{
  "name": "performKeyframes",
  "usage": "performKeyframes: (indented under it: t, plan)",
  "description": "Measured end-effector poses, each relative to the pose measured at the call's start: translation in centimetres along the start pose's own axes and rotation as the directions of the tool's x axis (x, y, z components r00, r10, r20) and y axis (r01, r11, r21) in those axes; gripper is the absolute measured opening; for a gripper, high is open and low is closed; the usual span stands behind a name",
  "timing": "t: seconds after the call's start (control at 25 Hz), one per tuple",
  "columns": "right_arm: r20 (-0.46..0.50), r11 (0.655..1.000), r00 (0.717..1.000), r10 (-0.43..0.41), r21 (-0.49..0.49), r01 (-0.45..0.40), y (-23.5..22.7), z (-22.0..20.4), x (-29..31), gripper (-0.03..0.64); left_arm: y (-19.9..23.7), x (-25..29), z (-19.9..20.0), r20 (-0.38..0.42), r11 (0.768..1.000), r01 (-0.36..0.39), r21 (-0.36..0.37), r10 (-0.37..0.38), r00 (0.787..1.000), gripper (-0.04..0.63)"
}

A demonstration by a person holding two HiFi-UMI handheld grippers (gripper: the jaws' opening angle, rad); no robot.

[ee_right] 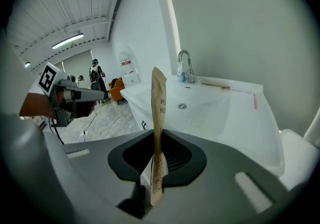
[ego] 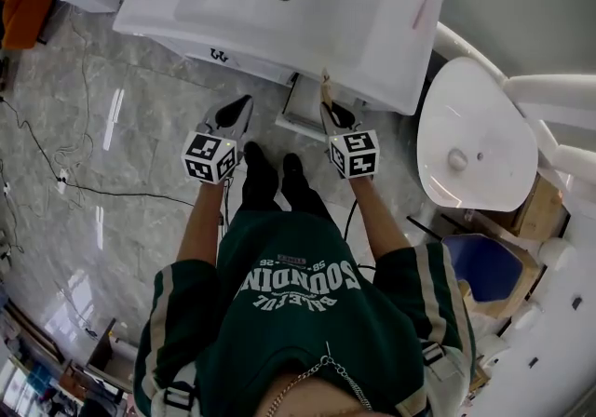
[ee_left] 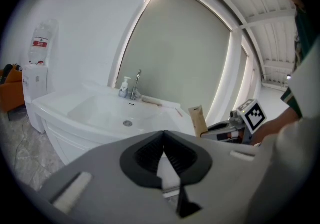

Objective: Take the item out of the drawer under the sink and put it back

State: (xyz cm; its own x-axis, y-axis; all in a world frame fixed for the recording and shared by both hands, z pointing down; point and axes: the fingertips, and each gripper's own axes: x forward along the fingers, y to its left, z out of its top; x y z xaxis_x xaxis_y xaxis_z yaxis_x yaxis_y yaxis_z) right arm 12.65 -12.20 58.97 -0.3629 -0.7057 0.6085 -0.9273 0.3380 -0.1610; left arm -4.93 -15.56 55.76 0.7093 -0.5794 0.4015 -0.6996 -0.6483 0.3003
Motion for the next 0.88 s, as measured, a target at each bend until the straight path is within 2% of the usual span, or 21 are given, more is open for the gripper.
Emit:
performKeyframes:
  t: [0.36,0.64,0.88]
  plan:
    - [-0.174,0.995,0.984,0.041,-0.079,-0.055,0.1,-6.9,3.6,0.045,0.8,0.2,-3.0,-0.051,0.999,-0.024,-0.022,0.023,0.998,0.051]
    - [-0.32,0.99,0.946,0.049,-0.112,-0.089,-0.5,-12.2,8.0,0.046,2.4,-0.3,-5.6,-0.088,0.998,-0.043,-0.053,0.038,0.995,0.05]
    - [-0.44,0.989,0.898,0.017,-0.127,-0.081,-2.5,-16.4,12.0,0.046,3.3,-0.7,-7.7,-0.112,0.996,-0.062,-0.065,0.055,0.992,0.049]
